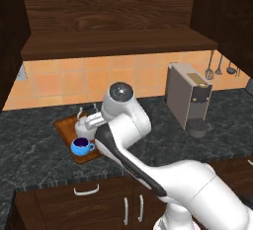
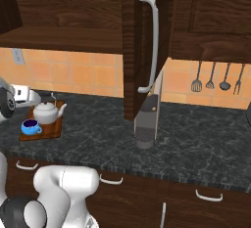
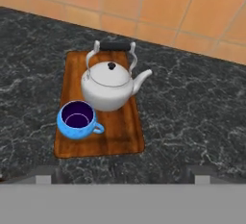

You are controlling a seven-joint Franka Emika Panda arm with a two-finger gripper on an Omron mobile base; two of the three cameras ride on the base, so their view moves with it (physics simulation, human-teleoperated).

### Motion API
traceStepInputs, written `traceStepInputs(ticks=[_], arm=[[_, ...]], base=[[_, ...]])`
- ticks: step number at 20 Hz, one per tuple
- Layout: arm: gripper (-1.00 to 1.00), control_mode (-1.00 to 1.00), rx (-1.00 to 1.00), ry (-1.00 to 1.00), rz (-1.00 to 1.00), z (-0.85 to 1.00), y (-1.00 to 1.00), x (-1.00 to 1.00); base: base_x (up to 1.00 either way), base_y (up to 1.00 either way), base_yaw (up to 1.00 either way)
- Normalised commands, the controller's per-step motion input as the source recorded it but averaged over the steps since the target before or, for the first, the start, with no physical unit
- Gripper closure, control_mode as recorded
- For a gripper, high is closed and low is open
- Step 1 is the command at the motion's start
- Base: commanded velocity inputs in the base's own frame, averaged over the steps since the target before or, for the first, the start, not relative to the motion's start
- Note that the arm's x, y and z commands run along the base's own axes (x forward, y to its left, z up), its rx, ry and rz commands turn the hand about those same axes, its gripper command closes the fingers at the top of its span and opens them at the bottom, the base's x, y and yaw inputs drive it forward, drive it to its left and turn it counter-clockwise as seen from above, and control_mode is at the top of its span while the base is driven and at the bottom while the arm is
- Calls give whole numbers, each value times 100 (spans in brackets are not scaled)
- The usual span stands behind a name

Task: Pick the kettle from the counter and place it on the tray. Then pick the mug from the cabinet and place it on the tray. Then close the cabinet doors.

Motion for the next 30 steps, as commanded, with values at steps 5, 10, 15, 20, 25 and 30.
traceStepInputs(ticks=[5, 10, 15, 20, 25, 30], arm=[[-100, -100, 0, -15, 0, 18, 0, -11], [-100, -100, 0, -6, 0, 2, 3, -6], [-100, -100, -7, 0, 1, 0, 18, -5], [-100, -100, -13, -1, -1, 1, 41, -16], [-100, -100, -7, -12, 2, 3, 14, -20], [100, -100, -6, -7, 0, 2, 6, -19]], base=[[0, 0, 0], [0, 0, 0], [0, 0, 0], [0, 0, 0], [0, 0, 0], [0, 0, 0]])
